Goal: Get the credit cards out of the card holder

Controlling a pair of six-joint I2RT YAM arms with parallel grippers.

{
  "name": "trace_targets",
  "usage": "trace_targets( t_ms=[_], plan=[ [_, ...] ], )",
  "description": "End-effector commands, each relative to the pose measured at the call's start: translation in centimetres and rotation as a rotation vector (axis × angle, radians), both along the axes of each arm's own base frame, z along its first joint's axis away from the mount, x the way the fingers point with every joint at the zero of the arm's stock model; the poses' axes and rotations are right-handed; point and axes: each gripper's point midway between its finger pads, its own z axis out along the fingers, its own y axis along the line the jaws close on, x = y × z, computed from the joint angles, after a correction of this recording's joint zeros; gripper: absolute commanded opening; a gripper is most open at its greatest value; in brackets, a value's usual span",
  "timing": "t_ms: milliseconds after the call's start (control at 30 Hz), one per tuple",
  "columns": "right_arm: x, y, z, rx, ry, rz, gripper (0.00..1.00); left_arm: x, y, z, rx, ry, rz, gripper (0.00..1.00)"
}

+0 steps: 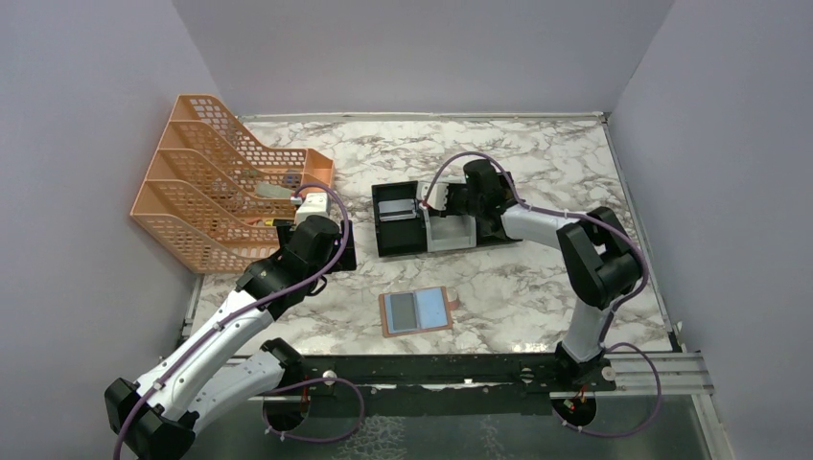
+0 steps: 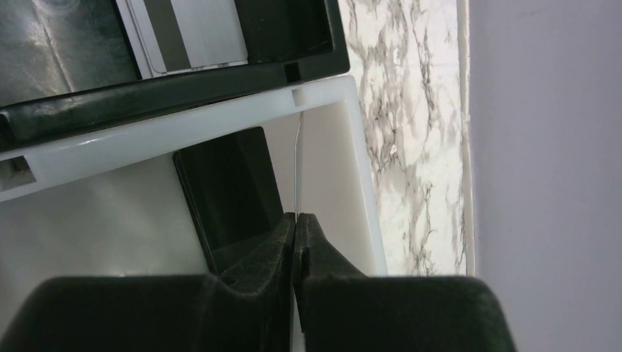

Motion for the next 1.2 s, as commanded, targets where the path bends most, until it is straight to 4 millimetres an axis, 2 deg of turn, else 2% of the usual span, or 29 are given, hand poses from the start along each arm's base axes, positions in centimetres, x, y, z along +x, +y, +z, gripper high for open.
trace_targets(
  t_ms=[0,500,767,1167],
  plan=[
    [0.6,0.3,-0.8,-0.050,-0.015,0.033,0.01,0.2,0.4,0.2,0.015,-0.011,0.008,0.99],
    [0.4,0.6,-3.0,-0.086,0.001,0.055,0.02,0.2,0.4,0.2,0.015,-0.010,0.008,0.99],
    [-0.1,0.3,-3.3,-0.102,0.052,0.045,0.23,0.2,0.4,0.2,0.016,-0.013,0.012,0.99],
    [-1.3,0.2,-1.3,-0.049,0.091,0.025,0.27,0.1,0.4,0.2,0.012,-0.012,0.009,0.99]
  ],
)
